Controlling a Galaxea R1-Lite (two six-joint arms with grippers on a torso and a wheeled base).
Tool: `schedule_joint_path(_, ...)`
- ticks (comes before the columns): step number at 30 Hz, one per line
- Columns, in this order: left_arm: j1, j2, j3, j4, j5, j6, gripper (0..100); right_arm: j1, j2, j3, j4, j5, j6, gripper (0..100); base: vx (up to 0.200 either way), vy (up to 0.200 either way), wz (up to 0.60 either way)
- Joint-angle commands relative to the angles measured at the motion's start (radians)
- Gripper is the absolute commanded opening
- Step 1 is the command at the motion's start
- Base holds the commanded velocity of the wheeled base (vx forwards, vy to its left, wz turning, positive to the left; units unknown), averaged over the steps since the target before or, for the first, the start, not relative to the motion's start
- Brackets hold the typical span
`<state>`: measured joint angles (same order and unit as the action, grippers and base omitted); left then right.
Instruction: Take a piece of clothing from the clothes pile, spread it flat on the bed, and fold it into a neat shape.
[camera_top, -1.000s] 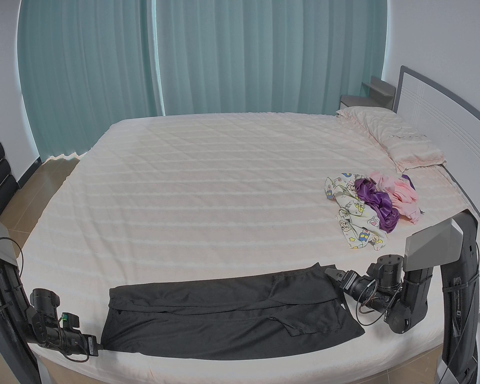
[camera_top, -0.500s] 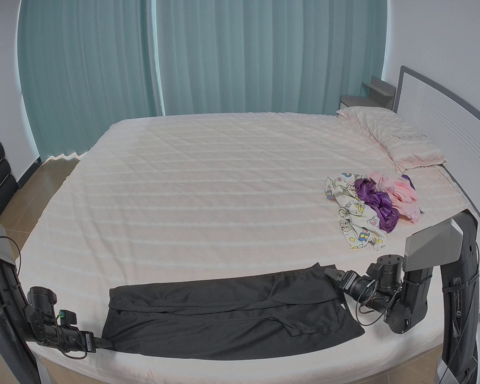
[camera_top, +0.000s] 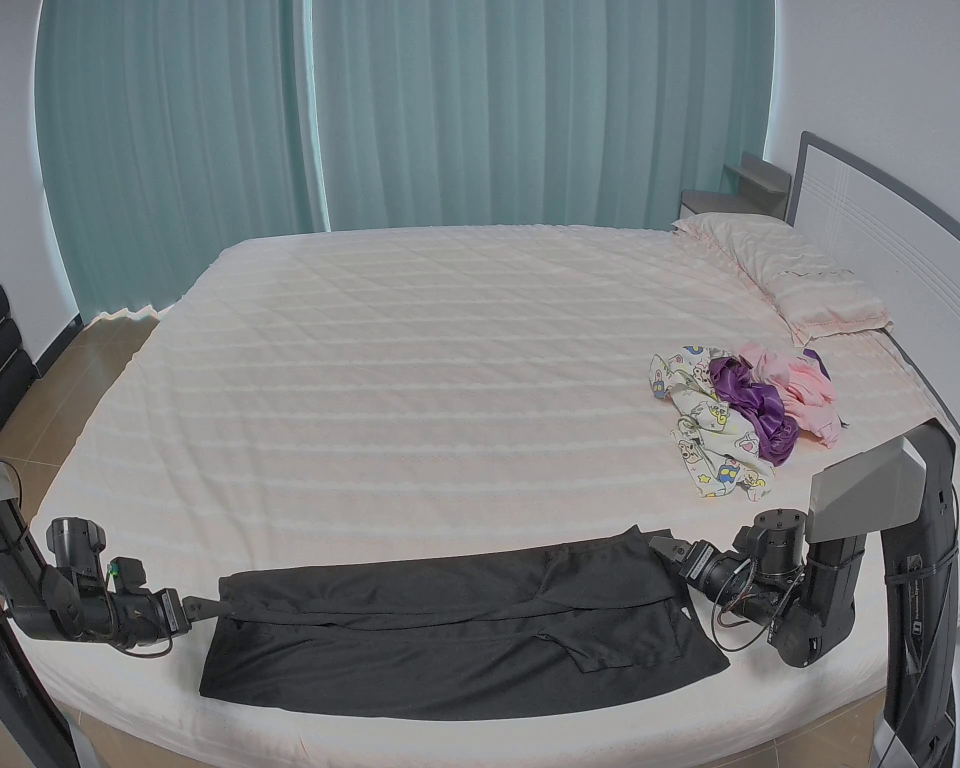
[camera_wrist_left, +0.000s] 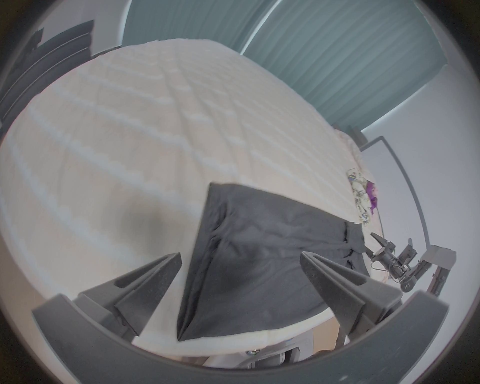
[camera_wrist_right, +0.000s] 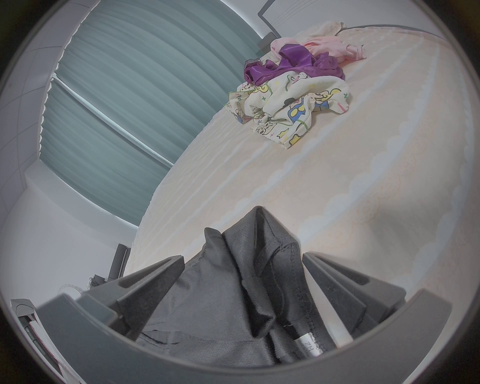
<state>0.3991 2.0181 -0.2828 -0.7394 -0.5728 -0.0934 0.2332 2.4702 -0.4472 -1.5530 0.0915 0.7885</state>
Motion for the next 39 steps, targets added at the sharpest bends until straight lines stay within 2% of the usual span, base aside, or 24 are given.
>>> schedule_joint_path(1,-0.060,0.028,-0.078,-0.006,-0.022,-0.008,100,0.000,0.003,-0.001,-0.012,-0.001,0.000,100,0.000,0.000,0.00)
schedule_joint_path(9,-0.085,0.165,-0.156,-0.046,0.056,0.038,100,0.000,0.001,-0.002,-0.012,0.001,-0.002,100,0.000,0.000,0.00)
schedule_joint_path(21,-0.106,0.228,-0.173,-0.061,0.067,0.127,100,0.002,0.003,-0.002,-0.012,-0.001,-0.002,100,0.000,0.000,0.00)
schedule_joint_path(27,-0.118,0.275,-0.197,-0.061,0.122,0.144,100,0.000,0.003,-0.002,-0.012,-0.001,-0.002,100,0.000,0.000,0.00)
schedule_joint_path(37,-0.138,0.277,-0.184,-0.104,0.106,0.156,100,0.000,0.004,-0.004,-0.012,-0.001,-0.002,100,0.000,0.000,0.00)
schedule_joint_path(39,-0.140,0.272,-0.177,-0.109,0.083,0.155,100,0.000,0.004,-0.004,-0.012,-0.001,-0.002,100,0.000,0.000,0.00)
